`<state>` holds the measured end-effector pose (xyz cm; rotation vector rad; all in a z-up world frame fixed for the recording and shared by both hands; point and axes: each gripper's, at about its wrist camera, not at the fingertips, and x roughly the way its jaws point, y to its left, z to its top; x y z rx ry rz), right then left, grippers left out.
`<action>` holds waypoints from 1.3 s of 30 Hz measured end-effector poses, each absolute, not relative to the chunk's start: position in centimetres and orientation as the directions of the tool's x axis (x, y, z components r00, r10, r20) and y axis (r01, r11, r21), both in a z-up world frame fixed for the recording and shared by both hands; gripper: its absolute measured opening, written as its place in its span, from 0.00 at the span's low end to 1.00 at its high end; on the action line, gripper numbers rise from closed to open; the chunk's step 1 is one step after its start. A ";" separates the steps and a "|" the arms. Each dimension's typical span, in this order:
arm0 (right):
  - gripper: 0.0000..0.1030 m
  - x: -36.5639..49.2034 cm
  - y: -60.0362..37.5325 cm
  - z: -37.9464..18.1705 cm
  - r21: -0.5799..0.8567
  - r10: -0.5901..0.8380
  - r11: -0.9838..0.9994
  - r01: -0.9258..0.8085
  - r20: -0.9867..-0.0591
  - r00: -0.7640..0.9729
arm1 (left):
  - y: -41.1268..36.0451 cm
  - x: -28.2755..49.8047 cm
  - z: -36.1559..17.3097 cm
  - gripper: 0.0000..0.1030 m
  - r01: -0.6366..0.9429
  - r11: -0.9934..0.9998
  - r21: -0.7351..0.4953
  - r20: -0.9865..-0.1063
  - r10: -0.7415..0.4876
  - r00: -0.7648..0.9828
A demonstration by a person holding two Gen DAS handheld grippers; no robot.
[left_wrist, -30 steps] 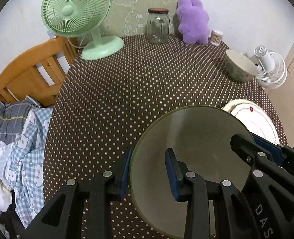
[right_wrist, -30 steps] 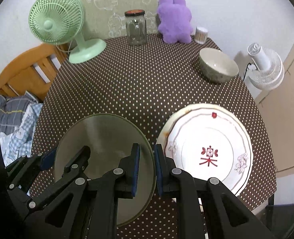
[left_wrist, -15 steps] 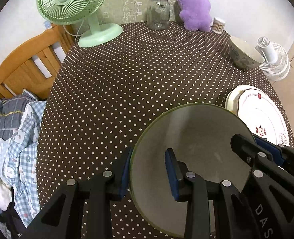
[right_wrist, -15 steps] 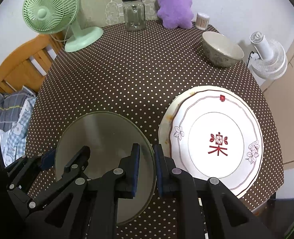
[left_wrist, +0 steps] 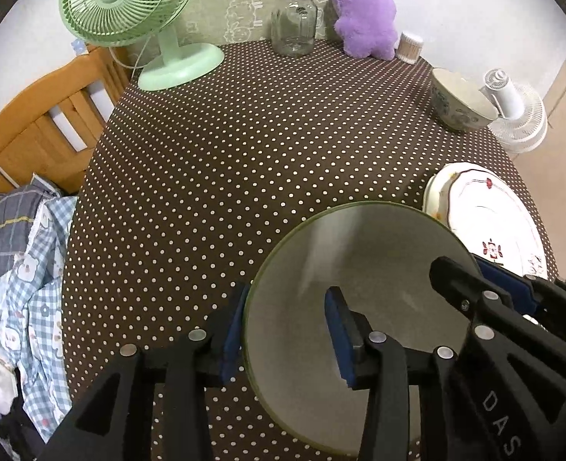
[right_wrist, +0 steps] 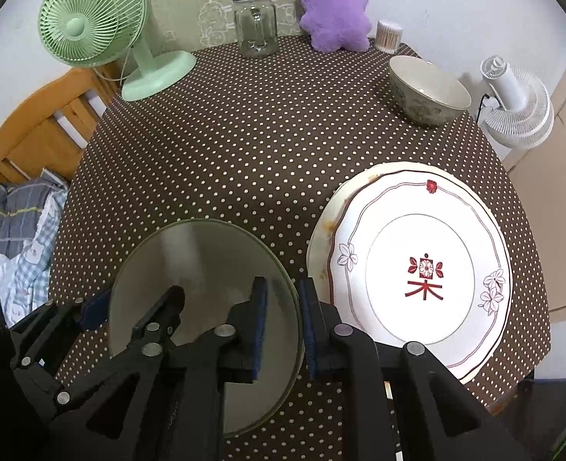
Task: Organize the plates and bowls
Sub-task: 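Lower the grey bowl beside the plate stack and open both tools, then move both open tools to the white bowl by the white fan and grasp its rim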
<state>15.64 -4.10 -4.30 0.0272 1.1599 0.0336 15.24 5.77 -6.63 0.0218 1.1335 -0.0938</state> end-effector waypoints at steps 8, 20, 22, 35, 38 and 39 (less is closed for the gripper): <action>0.70 14.8 -4.1 -0.1 0.044 0.031 0.999 0.014 -0.860 0.509 | 6.2 14.9 -2.1 0.77 0.121 0.992 -0.033 -0.856 -0.091 0.508; 0.71 16.2 -7.0 4.3 0.049 0.043 0.999 -0.005 -0.808 0.588 | 3.1 16.2 1.9 0.79 0.097 0.995 -0.016 -0.808 -0.070 0.586; 0.71 16.9 -8.1 4.6 0.056 0.053 0.998 -0.014 -0.804 0.592 | 2.3 16.7 2.1 0.79 0.088 0.996 -0.020 -0.805 -0.069 0.589; 0.71 24.0 -16.8 6.3 0.045 0.088 0.995 -0.086 -0.784 0.615 | -6.4 22.8 3.5 0.79 -0.006 1.000 -0.015 -0.781 -0.008 0.625; 0.71 25.7 -18.7 6.4 0.037 0.087 0.995 -0.093 -0.781 0.618 | -8.3 24.4 3.5 0.79 -0.020 1.000 -0.007 -0.777 0.007 0.629; 0.71 26.4 -19.4 6.4 0.036 0.086 0.995 -0.093 -0.781 0.618 | -8.9 25.0 3.5 0.79 -0.022 1.000 -0.003 -0.776 0.011 0.630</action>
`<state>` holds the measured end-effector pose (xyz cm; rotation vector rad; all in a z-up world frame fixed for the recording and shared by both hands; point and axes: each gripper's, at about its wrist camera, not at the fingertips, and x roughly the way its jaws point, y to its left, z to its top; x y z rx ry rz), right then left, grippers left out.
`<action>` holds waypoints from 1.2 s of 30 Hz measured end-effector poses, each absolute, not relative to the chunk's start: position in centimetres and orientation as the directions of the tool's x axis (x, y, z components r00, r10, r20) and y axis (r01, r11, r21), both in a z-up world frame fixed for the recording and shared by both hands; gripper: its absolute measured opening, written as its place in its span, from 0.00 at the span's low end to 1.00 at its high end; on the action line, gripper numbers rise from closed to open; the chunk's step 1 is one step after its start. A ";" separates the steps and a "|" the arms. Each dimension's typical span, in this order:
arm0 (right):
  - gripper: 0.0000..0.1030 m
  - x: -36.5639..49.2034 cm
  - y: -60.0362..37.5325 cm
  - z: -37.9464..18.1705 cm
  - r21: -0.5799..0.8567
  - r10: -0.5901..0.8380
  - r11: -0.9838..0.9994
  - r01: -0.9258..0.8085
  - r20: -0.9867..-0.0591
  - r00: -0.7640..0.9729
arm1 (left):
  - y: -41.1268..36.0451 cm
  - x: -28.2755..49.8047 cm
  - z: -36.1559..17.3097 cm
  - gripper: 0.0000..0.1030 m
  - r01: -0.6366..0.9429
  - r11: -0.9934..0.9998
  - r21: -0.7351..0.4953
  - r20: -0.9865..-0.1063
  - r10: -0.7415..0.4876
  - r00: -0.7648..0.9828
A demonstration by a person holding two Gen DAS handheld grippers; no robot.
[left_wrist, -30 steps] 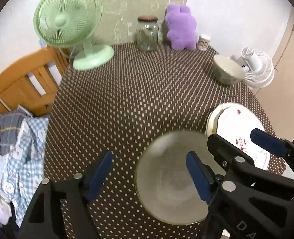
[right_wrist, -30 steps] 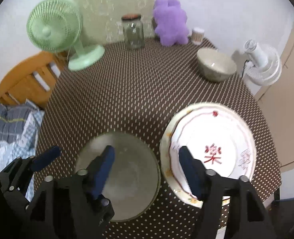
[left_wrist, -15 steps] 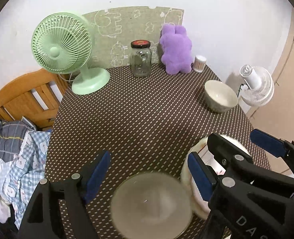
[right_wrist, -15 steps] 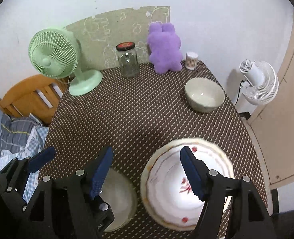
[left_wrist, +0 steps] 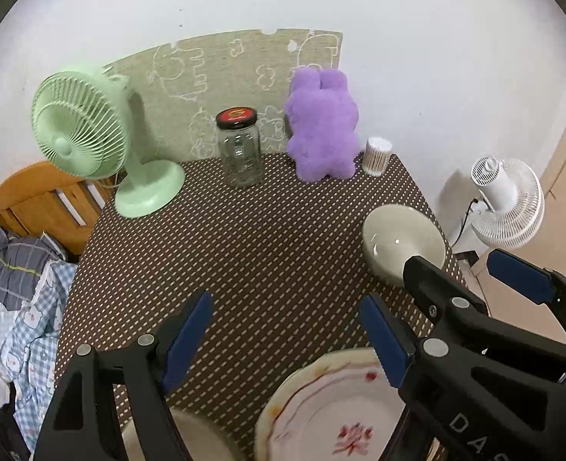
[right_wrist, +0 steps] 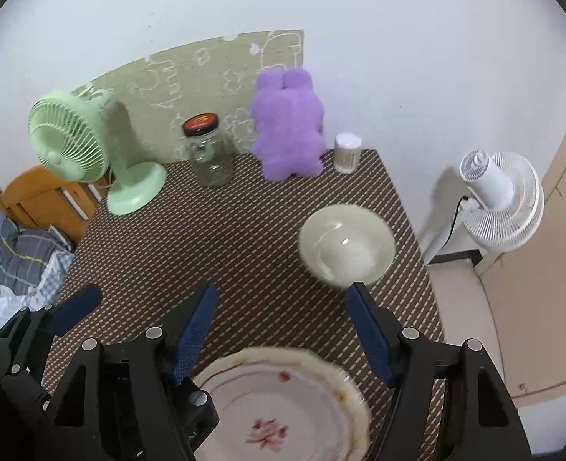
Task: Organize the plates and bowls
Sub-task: 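Move both open tools to the white bowl by the white fan and grasp its rim, then lift the white bowl with both tools and carry it toward the plate stack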
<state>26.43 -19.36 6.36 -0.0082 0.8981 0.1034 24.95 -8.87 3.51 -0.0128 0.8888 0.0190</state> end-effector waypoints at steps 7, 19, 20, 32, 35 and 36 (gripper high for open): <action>0.71 30.5 -23.4 5.5 0.052 0.088 0.996 -0.076 -0.783 0.616 | -12.7 29.1 2.5 0.79 -0.036 0.999 0.009 -0.776 0.030 0.631; 0.71 36.7 -28.2 1.9 0.070 0.068 0.997 -0.021 -0.801 0.595 | -16.7 35.4 -0.7 0.68 -0.044 0.999 0.019 -0.807 0.041 0.589; 0.71 37.1 -28.5 1.5 0.068 0.063 0.998 -0.014 -0.803 0.593 | -17.1 35.9 -1.1 0.67 -0.045 0.999 0.011 -0.813 0.035 0.582; 0.57 41.2 -31.2 -3.1 0.099 0.062 0.994 0.042 -0.845 0.532 | -19.2 39.7 -5.0 0.58 -0.047 0.998 0.047 -0.848 0.064 0.527; 0.53 41.8 -31.3 -4.1 0.106 0.069 0.994 0.042 -0.855 0.513 | -19.3 40.2 -5.8 0.54 -0.049 0.997 0.059 -0.854 0.076 0.514; 0.52 41.9 -31.2 -4.3 0.105 0.069 0.994 0.043 -0.857 0.511 | -19.2 40.4 -6.0 0.53 -0.050 0.997 0.059 -0.857 0.076 0.510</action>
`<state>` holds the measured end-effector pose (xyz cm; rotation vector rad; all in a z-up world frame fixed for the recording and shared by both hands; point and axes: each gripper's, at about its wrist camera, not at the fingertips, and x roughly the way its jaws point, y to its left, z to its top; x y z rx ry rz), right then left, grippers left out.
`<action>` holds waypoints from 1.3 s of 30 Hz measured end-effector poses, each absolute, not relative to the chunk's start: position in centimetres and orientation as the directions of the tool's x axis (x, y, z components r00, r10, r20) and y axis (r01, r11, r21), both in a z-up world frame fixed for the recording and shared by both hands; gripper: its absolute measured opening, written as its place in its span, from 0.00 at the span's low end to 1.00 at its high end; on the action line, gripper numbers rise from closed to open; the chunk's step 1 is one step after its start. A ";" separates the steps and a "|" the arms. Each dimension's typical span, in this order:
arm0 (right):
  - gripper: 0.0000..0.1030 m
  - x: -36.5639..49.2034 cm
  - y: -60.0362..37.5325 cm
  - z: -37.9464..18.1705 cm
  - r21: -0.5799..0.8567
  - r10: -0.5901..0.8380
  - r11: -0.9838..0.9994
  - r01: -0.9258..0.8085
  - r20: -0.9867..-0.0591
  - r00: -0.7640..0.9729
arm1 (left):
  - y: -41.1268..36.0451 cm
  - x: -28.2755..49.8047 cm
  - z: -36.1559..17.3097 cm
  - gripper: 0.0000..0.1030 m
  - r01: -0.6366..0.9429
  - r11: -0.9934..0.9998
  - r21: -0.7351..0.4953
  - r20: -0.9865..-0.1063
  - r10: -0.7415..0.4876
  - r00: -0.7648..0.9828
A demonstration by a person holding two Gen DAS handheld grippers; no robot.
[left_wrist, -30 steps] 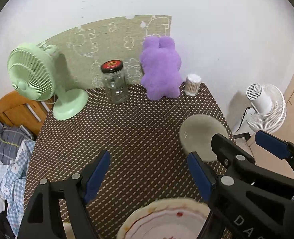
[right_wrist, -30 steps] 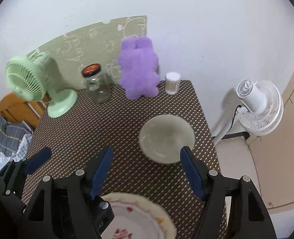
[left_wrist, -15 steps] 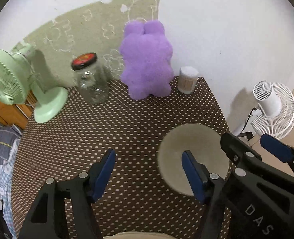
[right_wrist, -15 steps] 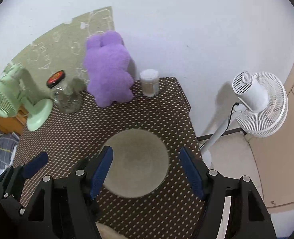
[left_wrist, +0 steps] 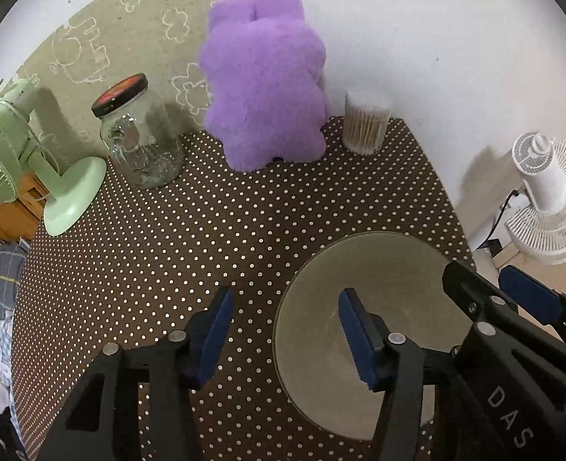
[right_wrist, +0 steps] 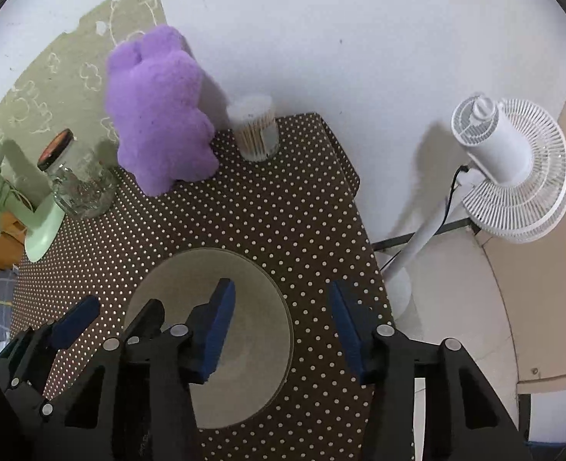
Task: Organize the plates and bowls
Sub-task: 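Lift the white bowl with both tools and carry it toward the plate stack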
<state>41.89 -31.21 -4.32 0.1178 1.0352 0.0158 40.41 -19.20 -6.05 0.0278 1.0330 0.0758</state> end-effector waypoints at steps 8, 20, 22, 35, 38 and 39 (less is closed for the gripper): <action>0.33 42.6 -30.7 -5.9 0.088 0.057 0.995 0.043 -0.876 0.479 | -19.0 41.4 -7.5 0.32 -0.015 0.997 0.071 -0.874 0.069 0.481; 0.20 42.8 -30.0 -6.9 0.062 0.037 0.997 0.041 -0.889 0.456 | -19.5 41.3 -8.3 0.22 0.022 0.997 0.070 -0.878 0.051 0.475; 0.20 42.8 -29.9 -6.9 0.063 0.035 0.997 0.046 -0.890 0.455 | -19.4 41.4 -8.2 0.21 0.021 0.997 0.068 -0.879 0.050 0.474; 0.20 42.1 -29.9 -6.4 0.046 0.019 0.998 0.051 -0.896 0.443 | -19.4 40.6 -7.7 0.21 0.026 0.999 0.046 -0.887 0.029 0.462; 0.20 41.7 -30.1 -6.1 0.046 0.015 0.997 0.060 -0.896 0.444 | -19.5 40.2 -7.4 0.21 0.032 0.999 0.044 -0.885 0.024 0.465; 0.20 41.5 -30.2 -5.9 0.046 0.013 0.997 0.062 -0.895 0.446 | -19.5 40.2 -7.3 0.21 0.033 0.999 0.040 -0.886 0.020 0.464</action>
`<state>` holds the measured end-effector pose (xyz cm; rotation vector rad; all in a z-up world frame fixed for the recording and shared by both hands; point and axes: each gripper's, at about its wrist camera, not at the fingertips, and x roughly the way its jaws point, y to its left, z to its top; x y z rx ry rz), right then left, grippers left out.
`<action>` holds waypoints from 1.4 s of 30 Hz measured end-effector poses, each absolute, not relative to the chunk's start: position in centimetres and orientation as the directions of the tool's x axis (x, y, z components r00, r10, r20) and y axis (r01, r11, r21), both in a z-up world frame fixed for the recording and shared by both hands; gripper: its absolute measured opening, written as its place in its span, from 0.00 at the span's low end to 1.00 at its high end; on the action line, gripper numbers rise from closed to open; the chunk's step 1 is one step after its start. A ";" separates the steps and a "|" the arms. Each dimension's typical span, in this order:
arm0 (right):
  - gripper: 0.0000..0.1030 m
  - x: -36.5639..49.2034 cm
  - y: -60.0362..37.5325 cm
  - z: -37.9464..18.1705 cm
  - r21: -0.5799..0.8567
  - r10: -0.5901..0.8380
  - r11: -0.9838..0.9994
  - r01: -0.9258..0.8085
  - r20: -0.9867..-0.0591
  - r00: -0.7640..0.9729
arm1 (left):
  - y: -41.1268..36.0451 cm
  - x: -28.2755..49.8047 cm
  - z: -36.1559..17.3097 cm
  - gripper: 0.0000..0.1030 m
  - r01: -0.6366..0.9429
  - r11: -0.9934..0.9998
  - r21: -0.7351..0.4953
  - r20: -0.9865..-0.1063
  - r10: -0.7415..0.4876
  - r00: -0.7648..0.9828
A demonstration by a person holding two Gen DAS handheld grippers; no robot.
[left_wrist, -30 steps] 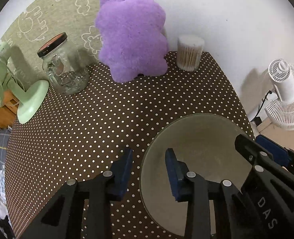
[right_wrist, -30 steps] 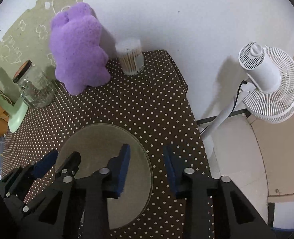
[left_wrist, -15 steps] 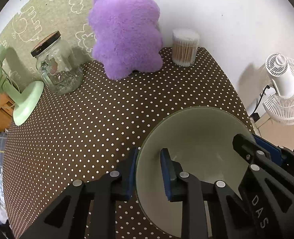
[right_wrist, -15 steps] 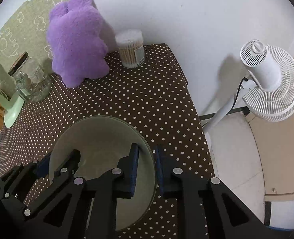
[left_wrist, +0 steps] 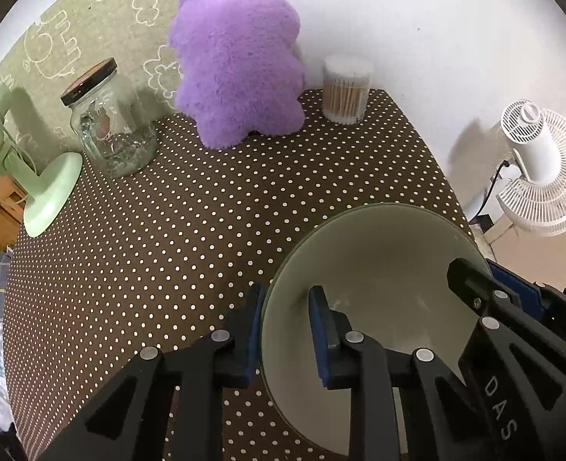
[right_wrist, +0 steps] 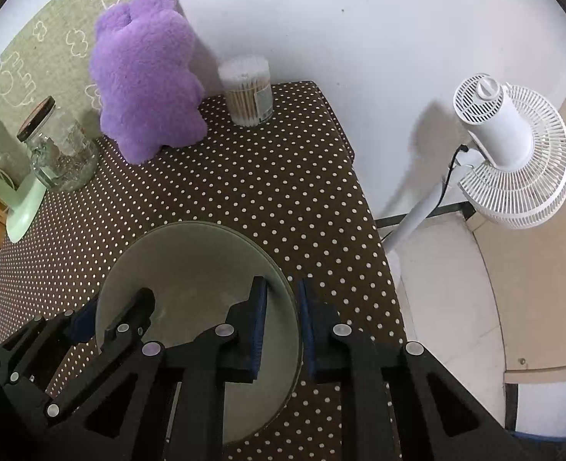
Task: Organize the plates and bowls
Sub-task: 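Lift the white bowl with both tools and carry it toward the plate stack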
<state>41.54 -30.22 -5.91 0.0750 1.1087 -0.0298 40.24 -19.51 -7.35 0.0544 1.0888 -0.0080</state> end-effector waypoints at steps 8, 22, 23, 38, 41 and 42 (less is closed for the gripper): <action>0.20 40.1 -30.7 -4.3 0.040 0.000 0.996 0.080 -0.893 0.450 | -20.0 39.2 -5.9 0.21 0.050 0.998 0.032 -0.879 0.004 0.477; 0.20 37.1 -29.6 0.8 0.048 0.008 0.997 0.065 -0.857 0.515 | -18.5 35.3 -0.9 0.21 0.030 0.999 0.024 -0.838 0.004 0.546; 0.20 36.8 -29.5 1.2 0.048 0.007 0.997 0.065 -0.854 0.520 | -18.5 34.9 -0.6 0.21 0.027 0.999 0.022 -0.834 0.003 0.551; 0.20 31.1 -26.2 6.2 0.018 -0.021 0.998 0.063 -0.816 0.578 | -15.2 29.7 3.5 0.21 0.033 0.999 -0.016 -0.795 -0.032 0.606; 0.20 29.8 -25.3 7.1 0.013 -0.030 0.997 0.071 -0.812 0.583 | -14.3 28.5 4.2 0.21 0.041 0.999 -0.020 -0.791 -0.041 0.610; 0.20 29.4 -25.0 7.3 0.013 -0.032 0.997 0.072 -0.811 0.584 | -14.0 28.1 4.4 0.21 0.043 0.999 -0.020 -0.790 -0.042 0.612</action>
